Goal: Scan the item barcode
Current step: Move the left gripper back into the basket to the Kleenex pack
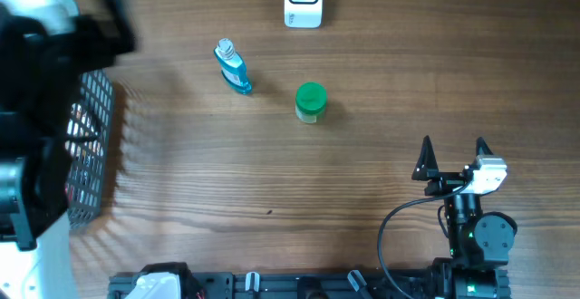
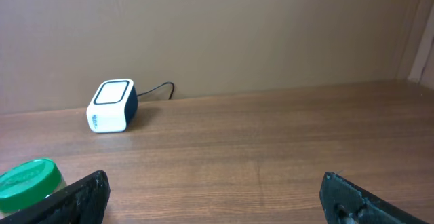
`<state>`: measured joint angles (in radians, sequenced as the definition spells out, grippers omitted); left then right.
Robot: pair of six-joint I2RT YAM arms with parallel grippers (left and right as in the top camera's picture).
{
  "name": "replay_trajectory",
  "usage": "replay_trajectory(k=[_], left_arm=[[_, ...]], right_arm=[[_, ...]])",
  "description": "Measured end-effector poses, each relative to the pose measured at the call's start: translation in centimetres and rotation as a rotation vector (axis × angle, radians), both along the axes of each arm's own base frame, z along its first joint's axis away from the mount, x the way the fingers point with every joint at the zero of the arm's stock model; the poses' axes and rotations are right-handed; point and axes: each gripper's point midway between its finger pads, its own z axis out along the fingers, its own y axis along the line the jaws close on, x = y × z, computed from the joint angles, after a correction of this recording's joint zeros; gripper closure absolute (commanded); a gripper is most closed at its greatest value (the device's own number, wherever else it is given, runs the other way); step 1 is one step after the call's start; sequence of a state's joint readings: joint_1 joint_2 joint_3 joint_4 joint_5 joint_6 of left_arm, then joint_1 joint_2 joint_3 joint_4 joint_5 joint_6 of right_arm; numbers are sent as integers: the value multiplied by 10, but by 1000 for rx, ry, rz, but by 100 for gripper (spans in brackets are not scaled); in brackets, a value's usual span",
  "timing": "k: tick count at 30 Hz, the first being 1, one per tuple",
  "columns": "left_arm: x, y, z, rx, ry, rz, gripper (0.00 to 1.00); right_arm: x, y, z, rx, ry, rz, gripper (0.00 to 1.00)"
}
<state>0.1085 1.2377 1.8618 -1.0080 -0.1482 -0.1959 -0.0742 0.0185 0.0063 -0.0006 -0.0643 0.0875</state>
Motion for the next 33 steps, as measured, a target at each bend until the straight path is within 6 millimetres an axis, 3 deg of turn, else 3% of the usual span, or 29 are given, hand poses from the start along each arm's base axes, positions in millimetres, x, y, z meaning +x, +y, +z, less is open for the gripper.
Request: replay_trajectory(k=[1, 4, 8, 14, 15, 17, 24, 29, 33], left_arm=[[-13, 37, -17, -87, 42, 169, 0], [-37, 108, -62, -293, 98, 530, 0], [-52, 159, -123, -497, 124, 828, 0], [-59, 195, -200, -588, 217, 1052, 0], [-58, 198, -205, -591, 223, 1063, 0], [-52, 212, -219, -593, 232, 1091, 0], [-30, 251, -304, -638, 352, 1199, 0], [-20, 260, -348, -684, 378, 1259, 0], [-12, 267, -363, -691, 367, 1267, 0]], right_arm=[[0, 0, 0, 0, 0, 0, 0], [0, 0, 0, 0, 0, 0, 0], [0, 0, 0, 0, 0, 1, 0], [0, 0, 0, 0, 0, 0, 0], [0, 0, 0, 0, 0, 0, 0], [0, 0, 0, 0, 0, 1, 0], [0, 0, 0, 0, 0, 1, 0], [0, 0, 0, 0, 0, 1, 0], [0, 0, 0, 0, 0, 1, 0]])
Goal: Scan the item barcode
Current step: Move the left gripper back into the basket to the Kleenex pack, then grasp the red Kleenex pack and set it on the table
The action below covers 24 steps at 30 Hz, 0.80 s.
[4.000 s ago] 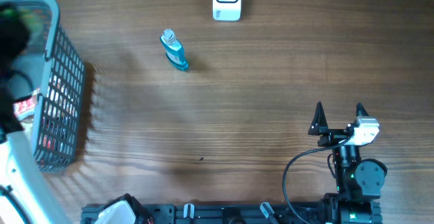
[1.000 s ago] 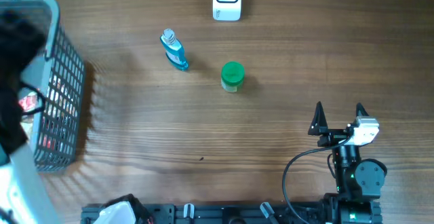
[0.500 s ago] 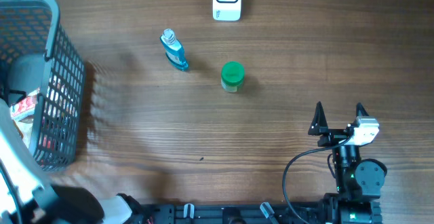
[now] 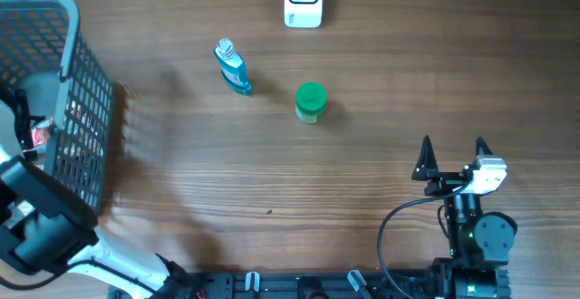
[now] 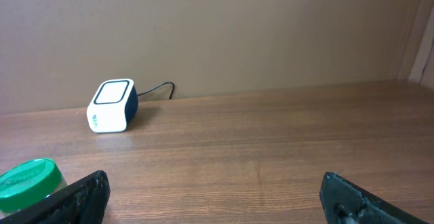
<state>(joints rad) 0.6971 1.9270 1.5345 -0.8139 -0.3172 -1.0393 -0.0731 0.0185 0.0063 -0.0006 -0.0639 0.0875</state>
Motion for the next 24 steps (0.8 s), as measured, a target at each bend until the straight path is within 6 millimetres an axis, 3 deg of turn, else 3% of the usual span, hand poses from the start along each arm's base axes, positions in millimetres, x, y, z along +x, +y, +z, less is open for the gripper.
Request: replay_trajectory(k=[7, 15, 19, 24], left_arm=[[7, 6, -31, -20, 20, 6, 0], [11, 7, -40, -29, 12, 9, 38], [11, 1, -47, -64, 17, -1, 42], [10, -1, -49, -77, 23, -3, 59]], right_arm=[[0, 0, 0, 0, 0, 0, 0], [0, 0, 0, 0, 0, 0, 0], [0, 0, 0, 0, 0, 0, 0], [0, 0, 0, 0, 0, 0, 0]])
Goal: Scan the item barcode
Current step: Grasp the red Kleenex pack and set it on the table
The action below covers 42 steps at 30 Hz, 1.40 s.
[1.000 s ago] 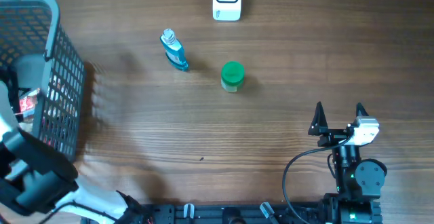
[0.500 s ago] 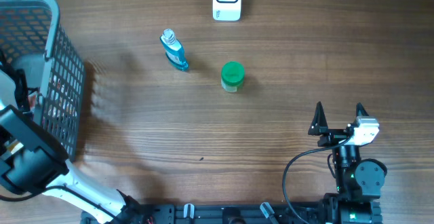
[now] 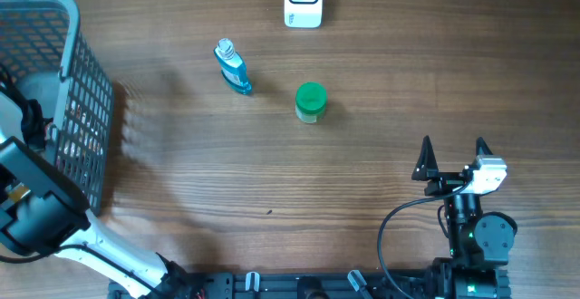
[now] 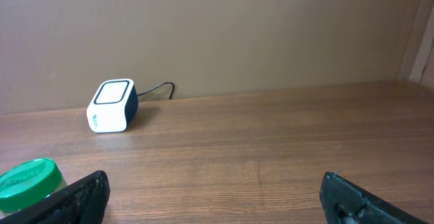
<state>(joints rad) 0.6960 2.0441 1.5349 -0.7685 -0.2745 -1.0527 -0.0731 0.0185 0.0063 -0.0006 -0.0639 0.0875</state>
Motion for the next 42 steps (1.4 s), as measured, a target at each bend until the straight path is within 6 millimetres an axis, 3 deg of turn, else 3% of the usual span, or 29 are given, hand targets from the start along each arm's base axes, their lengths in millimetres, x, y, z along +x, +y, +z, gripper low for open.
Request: replay_trajectory(k=[11, 14, 16, 19, 21, 22, 24, 26, 27, 29, 30, 33, 36, 38, 42], left_arm=[[0, -3, -1, -19, -6, -5, 60], [3, -6, 15, -15, -45, -14, 60], [4, -8, 39, 9, -91, -21, 59], [2, -13, 99, 81, -191, -36, 59], [-2, -22, 148, 134, -291, -53, 59], [-6, -37, 195, 179, -406, -85, 59], [-8, -52, 225, 185, -500, -123, 59], [-10, -74, 262, 197, -617, -183, 59], [-12, -92, 291, 215, -705, -237, 58], [-11, -124, 325, 233, -811, -328, 57], [-10, -140, 336, 235, -848, -373, 56], [2, -212, 367, 194, -962, -597, 55], [19, -277, 373, 142, -995, -820, 55], [31, -331, 364, 86, -974, -1002, 53], [44, -420, 313, 38, -783, -1279, 49]], right_arm=[[0, 0, 0, 0, 0, 0, 0], [0, 0, 0, 0, 0, 0, 0], [0, 0, 0, 0, 0, 0, 0], [0, 0, 0, 0, 0, 0, 0], [0, 0, 0, 0, 0, 0, 0], [0, 0, 0, 0, 0, 0, 0], [0, 0, 0, 0, 0, 0, 0], [0, 0, 0, 0, 0, 0, 0], [0, 0, 0, 0, 0, 0, 0], [0, 0, 0, 0, 0, 0, 0], [0, 0, 0, 0, 0, 0, 0], [0, 0, 0, 0, 0, 0, 0], [0, 0, 0, 0, 0, 0, 0], [0, 0, 0, 0, 0, 0, 0], [0, 0, 0, 0, 0, 0, 0]])
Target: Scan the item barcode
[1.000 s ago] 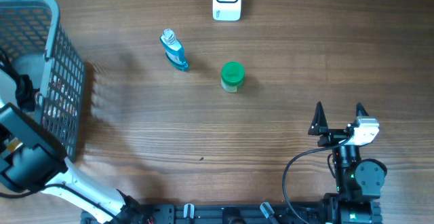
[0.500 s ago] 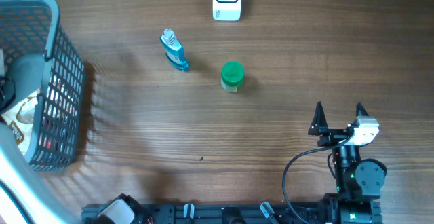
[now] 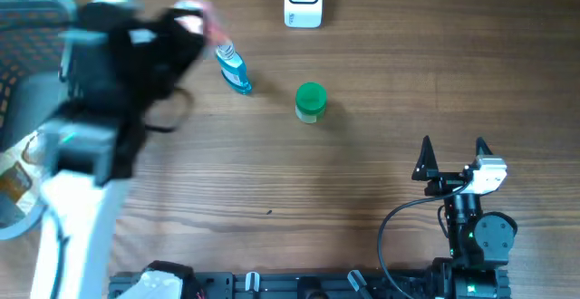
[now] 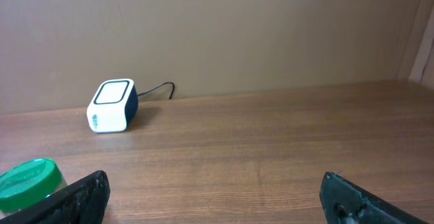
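Note:
The white barcode scanner stands at the table's far edge, also seen in the right wrist view point(image 4: 112, 106). My left arm is a blur over the far left of the table. Its gripper point(image 3: 193, 18) is just left of a blue bottle point(image 3: 236, 71), with a pinkish-white smear at its tip; the blur hides how its jaws stand. A green-lidded jar point(image 3: 311, 101) stands near the middle, and its lid point(image 4: 27, 176) shows low left in the wrist view. My right gripper point(image 3: 453, 150) rests open near the front right, nothing between its fingers point(image 4: 81, 195).
A grey mesh basket point(image 3: 32, 2) sits at the left edge, partly covered by my left arm, with some packets point(image 3: 14, 181) inside. A cable runs from the scanner to the back wall point(image 4: 159, 88).
My left arm was down inside the basket at the left edge. Now it is over the table beside the blue bottle, blurred, with something pinkish at its tip. The right arm has not moved.
My left arm was first a blur above the basket. It was then reaching into the basket, and stayed there at the following moment. Now it is out of the basket and over the table near the blue bottle. Bottle, jar, scanner and right arm kept their places.

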`<state>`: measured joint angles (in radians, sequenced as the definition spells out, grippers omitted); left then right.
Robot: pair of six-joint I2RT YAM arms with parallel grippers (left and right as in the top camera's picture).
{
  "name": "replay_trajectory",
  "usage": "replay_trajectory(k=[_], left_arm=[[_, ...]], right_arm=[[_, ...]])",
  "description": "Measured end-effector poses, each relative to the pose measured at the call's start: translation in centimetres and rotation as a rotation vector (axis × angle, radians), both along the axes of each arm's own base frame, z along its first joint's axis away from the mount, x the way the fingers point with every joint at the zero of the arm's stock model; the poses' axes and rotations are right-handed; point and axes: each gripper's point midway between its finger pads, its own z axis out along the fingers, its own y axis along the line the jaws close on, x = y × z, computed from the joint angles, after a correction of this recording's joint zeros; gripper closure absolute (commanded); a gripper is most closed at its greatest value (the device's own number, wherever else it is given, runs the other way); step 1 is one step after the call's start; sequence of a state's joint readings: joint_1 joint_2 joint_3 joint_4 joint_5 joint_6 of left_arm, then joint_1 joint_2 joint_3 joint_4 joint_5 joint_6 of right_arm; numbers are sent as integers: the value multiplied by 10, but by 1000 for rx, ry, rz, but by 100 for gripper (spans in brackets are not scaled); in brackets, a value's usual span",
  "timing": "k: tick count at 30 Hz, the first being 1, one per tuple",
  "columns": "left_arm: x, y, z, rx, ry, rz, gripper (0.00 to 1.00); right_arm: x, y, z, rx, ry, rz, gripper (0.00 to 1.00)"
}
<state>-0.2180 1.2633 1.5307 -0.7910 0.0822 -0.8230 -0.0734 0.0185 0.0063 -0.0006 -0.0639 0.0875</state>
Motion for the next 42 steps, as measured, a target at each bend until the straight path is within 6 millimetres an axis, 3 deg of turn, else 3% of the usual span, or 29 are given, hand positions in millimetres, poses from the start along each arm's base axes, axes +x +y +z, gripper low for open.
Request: replay_trajectory(k=[2, 5, 8, 13, 15, 21, 27, 28, 29, 30, 34, 36, 37, 38, 39, 41, 42], left_arm=[[3, -37, -46, 138, 115, -85, 49], [7, -59, -102, 302, 248, -124, 52], [19, -73, -160, 436, 354, -140, 61], [31, -73, -242, 549, 517, -138, 62], [32, -73, -256, 567, 543, -140, 63], [34, -74, -257, 584, 530, -133, 62], [34, -71, -256, 692, 507, -243, 45], [33, -73, -254, 708, 497, -280, 35], [32, -75, -248, 714, 481, -312, 19], [31, -75, -235, 716, 447, -332, 11], [26, -62, -127, 670, 187, -317, 3], [18, 0, -16, 599, -41, -126, 3], [9, 34, 19, 580, -108, -25, 3], [-2, 62, 42, 574, -148, 62, 2], [-18, 103, 63, 569, -172, 185, 1], [-53, 176, 78, 576, -147, 406, 0], [-66, 203, 76, 569, -114, 478, 1]], right_arm=[[0, 0, 0, 0, 0, 0, 0], [0, 0, 0, 0, 0, 0, 0], [0, 0, 0, 0, 0, 0, 0], [0, 0, 0, 0, 0, 0, 0], [0, 0, 0, 0, 0, 0, 0], [0, 0, 0, 0, 0, 0, 0], [0, 0, 0, 0, 0, 0, 0], [0, 0, 0, 0, 0, 0, 0], [0, 0, 0, 0, 0, 0, 0], [0, 0, 0, 0, 0, 0, 0], [0, 0, 0, 0, 0, 0, 0], [0, 0, 0, 0, 0, 0, 0], [0, 0, 0, 0, 0, 0, 0], [0, 0, 0, 0, 0, 0, 0], [0, 0, 0, 0, 0, 0, 0], [0, 0, 0, 0, 0, 1, 0], [0, 0, 0, 0, 0, 1, 0]])
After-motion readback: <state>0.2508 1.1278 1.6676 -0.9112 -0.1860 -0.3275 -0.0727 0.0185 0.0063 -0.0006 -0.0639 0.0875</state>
